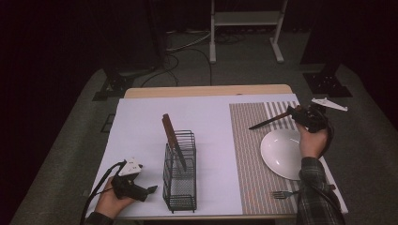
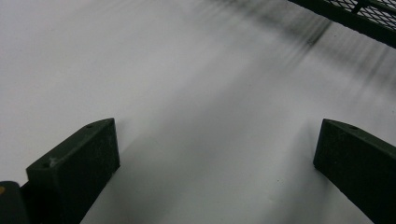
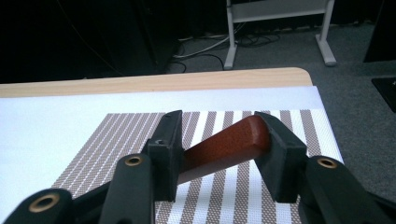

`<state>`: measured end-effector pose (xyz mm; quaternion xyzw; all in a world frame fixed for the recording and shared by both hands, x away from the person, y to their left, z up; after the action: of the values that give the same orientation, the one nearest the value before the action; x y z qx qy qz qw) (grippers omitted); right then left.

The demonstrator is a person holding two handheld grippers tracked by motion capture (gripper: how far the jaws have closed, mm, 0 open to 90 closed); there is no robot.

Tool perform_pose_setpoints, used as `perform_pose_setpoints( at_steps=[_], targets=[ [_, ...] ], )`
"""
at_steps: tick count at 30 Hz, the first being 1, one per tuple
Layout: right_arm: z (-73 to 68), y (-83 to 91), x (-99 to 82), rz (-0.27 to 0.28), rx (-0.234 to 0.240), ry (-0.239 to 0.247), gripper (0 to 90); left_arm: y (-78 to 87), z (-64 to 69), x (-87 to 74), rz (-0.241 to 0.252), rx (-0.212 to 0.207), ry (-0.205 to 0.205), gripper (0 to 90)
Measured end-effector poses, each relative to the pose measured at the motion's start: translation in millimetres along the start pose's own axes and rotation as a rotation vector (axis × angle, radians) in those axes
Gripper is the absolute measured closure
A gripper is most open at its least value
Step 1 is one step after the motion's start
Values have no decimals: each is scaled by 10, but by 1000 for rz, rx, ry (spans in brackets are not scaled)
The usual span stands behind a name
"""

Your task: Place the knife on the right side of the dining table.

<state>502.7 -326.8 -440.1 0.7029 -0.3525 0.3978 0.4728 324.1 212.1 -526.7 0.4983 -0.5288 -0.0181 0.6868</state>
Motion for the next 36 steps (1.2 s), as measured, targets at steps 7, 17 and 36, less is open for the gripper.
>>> perform_pose_setpoints(
  at_steps=[7, 17, 36],
  targets=[
    [51, -26, -66, -28, -18, -12, 488, 0, 0, 0, 0, 0, 0, 0],
    [139, -61, -160, -57, -34, -38, 458, 0, 0, 0, 0, 0, 0, 0],
    [300, -153, -348, -104, -48, -104, 419, 0, 0, 0, 0, 0, 0, 0]
  ],
)
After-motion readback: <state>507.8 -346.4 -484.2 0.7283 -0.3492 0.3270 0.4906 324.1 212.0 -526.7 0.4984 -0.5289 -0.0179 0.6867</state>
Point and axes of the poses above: each handheld gripper's, and its own axes: y roughly backward along the jaws, x roughly out of its top, z roughly to its right, the point moved 9 cm from there along -y, roughly forward along the jaws, and after that the axes turned 3 degrees about x, right-handed, at the moved point
